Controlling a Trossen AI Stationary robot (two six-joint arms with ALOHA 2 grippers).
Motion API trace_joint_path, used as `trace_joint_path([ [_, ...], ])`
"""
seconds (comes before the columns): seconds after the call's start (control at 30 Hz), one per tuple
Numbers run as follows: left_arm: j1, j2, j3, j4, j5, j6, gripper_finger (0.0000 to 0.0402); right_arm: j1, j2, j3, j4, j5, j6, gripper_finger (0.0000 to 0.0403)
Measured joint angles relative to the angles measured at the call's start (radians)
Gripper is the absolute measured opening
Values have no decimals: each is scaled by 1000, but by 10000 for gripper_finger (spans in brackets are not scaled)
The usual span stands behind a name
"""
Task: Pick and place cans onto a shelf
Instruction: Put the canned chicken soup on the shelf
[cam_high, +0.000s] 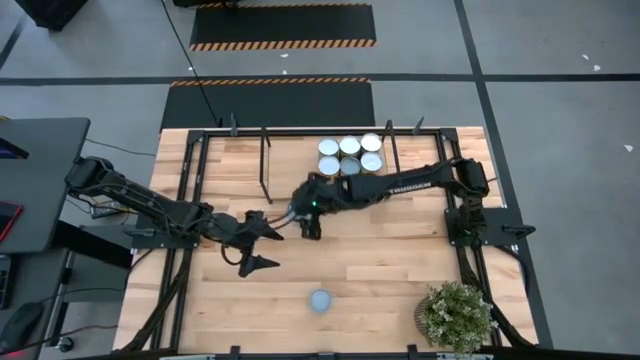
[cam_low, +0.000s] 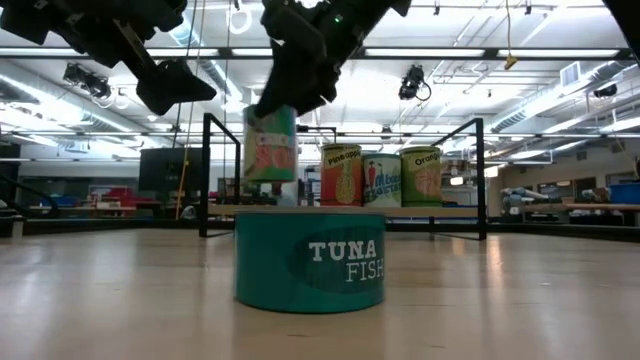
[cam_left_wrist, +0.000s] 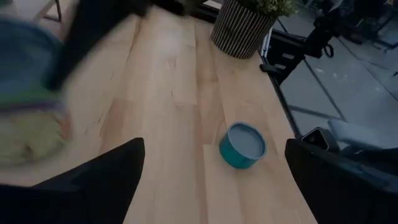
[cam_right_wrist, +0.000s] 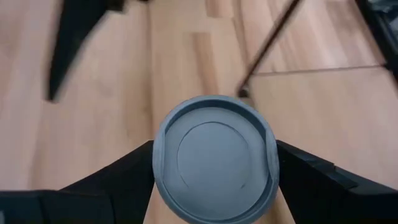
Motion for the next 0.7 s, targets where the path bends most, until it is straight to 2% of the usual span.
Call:
trace_joint_path([
  [0.1,1,0,0,0,1,-7,393,-32,0,52,-74,-4,-65,304],
  [0.37,1,0,0,-1,0,49,393,-162,0,166,-78,-88,-239,304],
  [0.7,1,0,0,-1,0,49,393,-366,12,176,-83,-234,-342,304],
])
